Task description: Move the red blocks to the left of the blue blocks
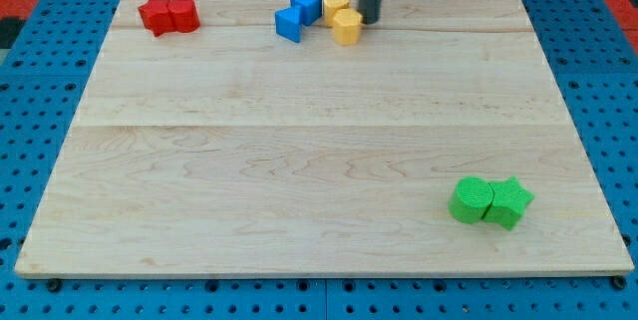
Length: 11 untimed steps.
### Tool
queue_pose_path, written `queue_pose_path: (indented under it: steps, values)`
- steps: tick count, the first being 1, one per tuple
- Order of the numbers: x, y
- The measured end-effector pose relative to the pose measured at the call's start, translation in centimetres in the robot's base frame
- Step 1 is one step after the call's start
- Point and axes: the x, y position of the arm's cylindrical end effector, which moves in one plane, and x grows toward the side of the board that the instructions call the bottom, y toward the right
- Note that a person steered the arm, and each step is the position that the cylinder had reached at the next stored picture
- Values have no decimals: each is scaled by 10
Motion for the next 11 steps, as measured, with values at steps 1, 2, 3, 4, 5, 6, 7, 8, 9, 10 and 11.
queue_pose_path:
  steps: [1, 2, 3, 4, 5, 6, 7, 8, 9, 10, 11]
  values:
    - [24, 26]
    - [59, 48]
    - [68, 15]
    - [41, -4]
    - [42, -21]
    - [94, -43]
    - [70, -154]
    - [50, -279]
    - [39, -333]
    - [9, -320]
    - [5, -256]
